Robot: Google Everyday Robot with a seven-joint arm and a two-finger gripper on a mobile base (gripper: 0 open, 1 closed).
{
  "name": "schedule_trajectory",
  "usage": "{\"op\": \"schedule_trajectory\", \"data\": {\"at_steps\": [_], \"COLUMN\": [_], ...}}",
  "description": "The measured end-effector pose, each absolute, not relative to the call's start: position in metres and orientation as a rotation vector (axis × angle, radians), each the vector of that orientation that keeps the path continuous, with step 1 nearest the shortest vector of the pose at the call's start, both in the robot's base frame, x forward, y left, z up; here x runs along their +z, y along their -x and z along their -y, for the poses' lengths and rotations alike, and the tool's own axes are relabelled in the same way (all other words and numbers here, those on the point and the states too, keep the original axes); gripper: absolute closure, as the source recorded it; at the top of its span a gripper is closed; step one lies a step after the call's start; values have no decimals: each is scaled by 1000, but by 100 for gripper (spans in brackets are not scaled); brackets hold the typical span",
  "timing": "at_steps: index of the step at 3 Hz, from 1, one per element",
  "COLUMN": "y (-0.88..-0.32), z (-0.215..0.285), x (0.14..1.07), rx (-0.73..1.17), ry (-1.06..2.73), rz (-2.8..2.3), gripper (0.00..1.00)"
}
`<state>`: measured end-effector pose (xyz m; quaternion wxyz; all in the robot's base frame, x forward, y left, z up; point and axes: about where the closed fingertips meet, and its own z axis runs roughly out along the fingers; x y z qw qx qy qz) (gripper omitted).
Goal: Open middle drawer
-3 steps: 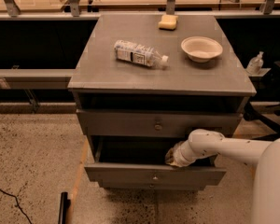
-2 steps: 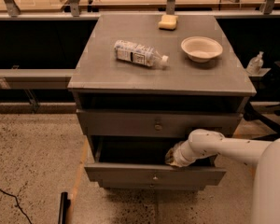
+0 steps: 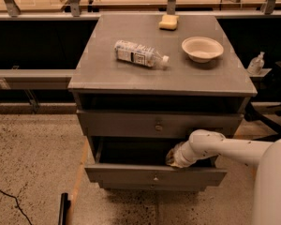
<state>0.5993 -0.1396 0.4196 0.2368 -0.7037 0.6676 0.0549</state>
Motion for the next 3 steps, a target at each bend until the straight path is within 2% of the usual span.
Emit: {"op": "schedule_trajectory", "data": {"at_steps": [2,3], "y": [-599,-601], "z": [140,139], "x": [420,420], "rx": [150,150], "ry": [1929,1929], "rz": [-1830,-1830], "gripper": [12,0]}}
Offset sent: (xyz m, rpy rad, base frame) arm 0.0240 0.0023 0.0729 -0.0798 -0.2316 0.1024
